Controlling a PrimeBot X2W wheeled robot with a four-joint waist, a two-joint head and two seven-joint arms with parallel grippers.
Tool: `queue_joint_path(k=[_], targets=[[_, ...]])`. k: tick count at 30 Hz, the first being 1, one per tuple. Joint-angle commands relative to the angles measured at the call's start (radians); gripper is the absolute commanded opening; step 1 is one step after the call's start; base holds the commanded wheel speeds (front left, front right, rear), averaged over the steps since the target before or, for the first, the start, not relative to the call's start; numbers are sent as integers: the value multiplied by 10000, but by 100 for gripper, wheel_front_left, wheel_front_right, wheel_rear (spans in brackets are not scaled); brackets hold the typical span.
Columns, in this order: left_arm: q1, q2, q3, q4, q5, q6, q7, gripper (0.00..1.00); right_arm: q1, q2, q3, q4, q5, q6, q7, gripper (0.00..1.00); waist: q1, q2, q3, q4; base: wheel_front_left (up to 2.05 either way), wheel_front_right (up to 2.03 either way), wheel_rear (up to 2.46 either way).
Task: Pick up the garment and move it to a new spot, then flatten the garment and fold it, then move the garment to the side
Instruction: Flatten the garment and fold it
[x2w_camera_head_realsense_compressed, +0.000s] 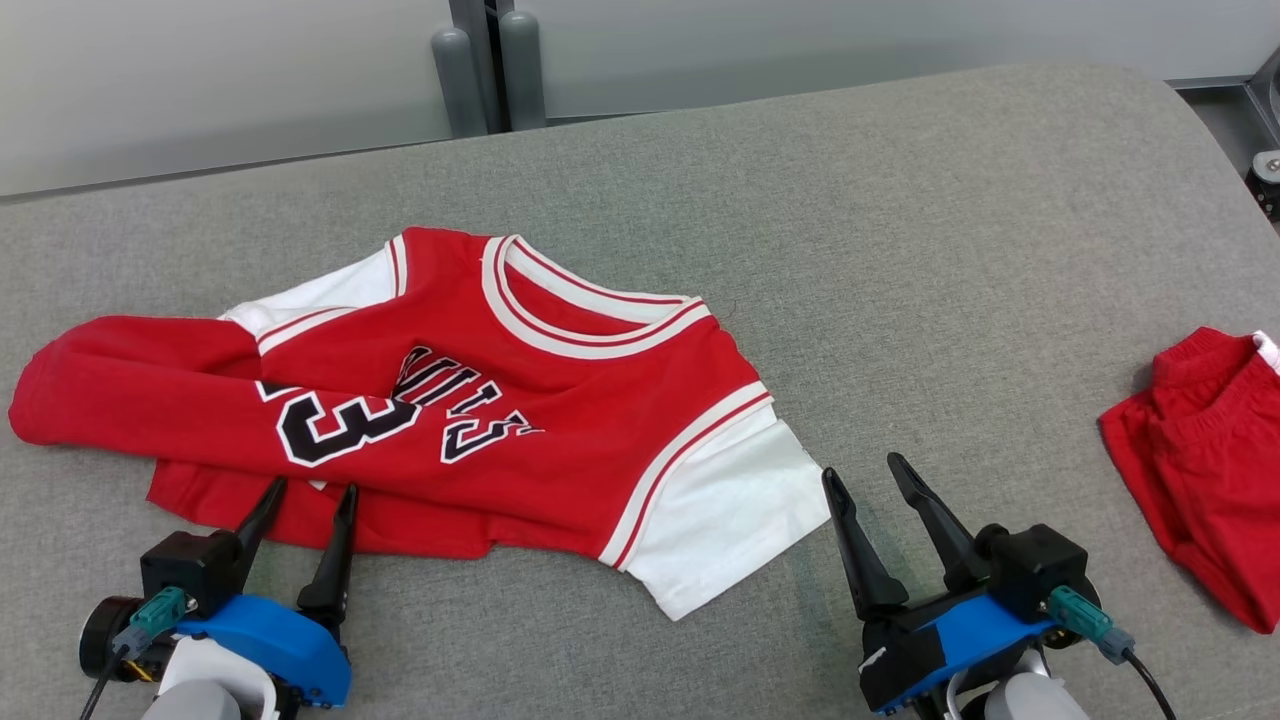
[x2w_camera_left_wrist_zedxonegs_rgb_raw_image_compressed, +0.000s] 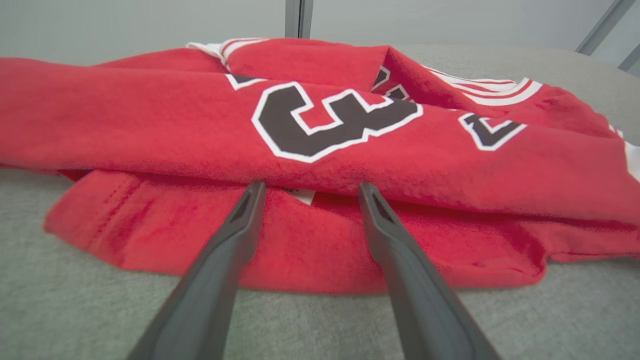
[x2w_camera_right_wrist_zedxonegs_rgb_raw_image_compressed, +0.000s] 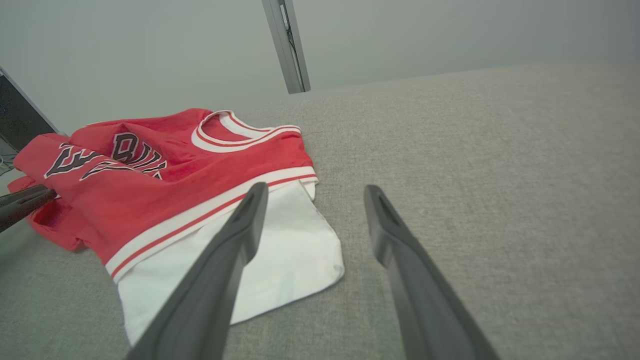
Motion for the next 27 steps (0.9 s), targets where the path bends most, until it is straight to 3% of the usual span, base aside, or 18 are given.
queue_joint_path(k=[1,7,8,9,13,18,27], targets=[[-74,-9,31,87,133,22,-43,100,99,-38,-5,-3,-32,1,0,100,0,0,-12,-17,0,0,0],[-125,-294,213,942,424,197,-33,100,121,-36,-90,13,-103,2,0,100,0,0,-48,-26,0,0,0],[-142,-329,243,1066,464,203,-29,96,111,-36,-112,16,-111,1,0,100,0,0,-50,-15,0,0,0],[-171,-370,287,1170,463,200,-18,87,107,-36,-131,24,-121,2,0,100,0,0,-49,1,0,0,0],[-231,-552,381,1473,517,155,-6,0,60,-36,-141,37,-118,2,0,100,0,0,-54,61,0,0,0],[-179,-701,707,1219,561,81,-12,0,19,-36,-152,72,-119,1,0,100,0,0,-117,173,0,0,0],[729,-1405,1757,-579,1111,7,-34,0,184,-38,-458,451,-252,1,-2,100,0,0,-591,869,0,0,0]])
